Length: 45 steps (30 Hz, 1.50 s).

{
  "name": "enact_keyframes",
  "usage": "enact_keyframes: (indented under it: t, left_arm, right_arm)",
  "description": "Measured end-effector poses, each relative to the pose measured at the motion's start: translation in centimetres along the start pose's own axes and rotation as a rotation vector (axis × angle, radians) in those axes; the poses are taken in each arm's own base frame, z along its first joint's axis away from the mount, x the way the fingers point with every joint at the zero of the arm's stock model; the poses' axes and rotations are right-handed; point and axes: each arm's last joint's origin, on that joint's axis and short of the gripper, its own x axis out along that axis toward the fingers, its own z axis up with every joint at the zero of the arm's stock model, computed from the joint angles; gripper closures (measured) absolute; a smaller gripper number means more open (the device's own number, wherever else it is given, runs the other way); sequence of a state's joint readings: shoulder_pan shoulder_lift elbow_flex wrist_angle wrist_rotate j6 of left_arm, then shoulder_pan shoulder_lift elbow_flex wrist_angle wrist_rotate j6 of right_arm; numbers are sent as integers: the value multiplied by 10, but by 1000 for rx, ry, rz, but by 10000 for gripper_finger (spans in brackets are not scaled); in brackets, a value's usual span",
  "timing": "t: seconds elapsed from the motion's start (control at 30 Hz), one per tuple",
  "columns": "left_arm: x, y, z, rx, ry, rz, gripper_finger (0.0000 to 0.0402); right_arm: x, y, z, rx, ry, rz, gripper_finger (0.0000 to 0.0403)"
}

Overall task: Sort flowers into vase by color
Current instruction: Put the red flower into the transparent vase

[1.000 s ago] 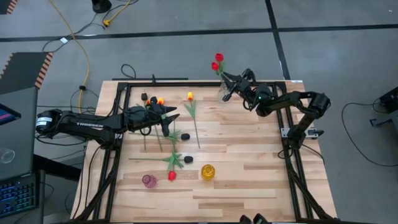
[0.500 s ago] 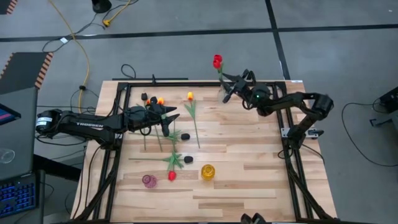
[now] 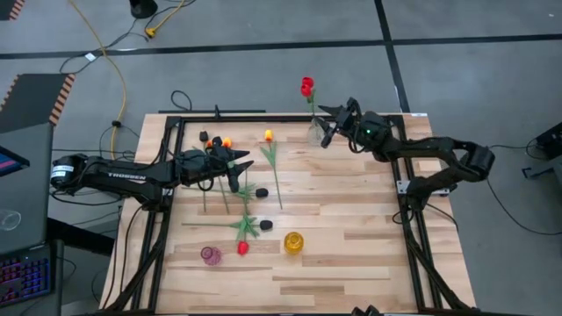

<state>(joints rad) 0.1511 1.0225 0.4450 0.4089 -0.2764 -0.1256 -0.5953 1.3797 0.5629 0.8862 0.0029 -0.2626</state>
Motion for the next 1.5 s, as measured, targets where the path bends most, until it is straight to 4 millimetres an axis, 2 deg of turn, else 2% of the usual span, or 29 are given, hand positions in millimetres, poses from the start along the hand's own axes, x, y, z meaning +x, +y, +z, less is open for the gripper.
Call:
enact_keyframes:
  t: [0.2,0.3,0.47,0.67,0.87,1.07,1.5]
  left_arm:
    - [0,0,-1,34,10,-10,248]
    - [1,-1,0,59,106,-24,248]
    - [-2,-2,12,107,328,1,248]
    - [-7,-4,23,84,455,-56,248]
    - [-10,-10,17,163,529,-249,248]
    - [-9,-29,12,327,521,-420,248]
    - [5,-62,-32,599,687,-598,248]
  right_arm:
    - [-13,0,10,0,72,29,202]
    - [-19,3,16,1,92,54,203]
    - [-28,12,22,1,118,103,203]
    - [-32,26,27,0,126,172,203]
    - [-35,42,27,-5,143,241,203]
    - [-38,54,28,-10,153,295,203]
    - [-45,76,35,-13,125,388,203]
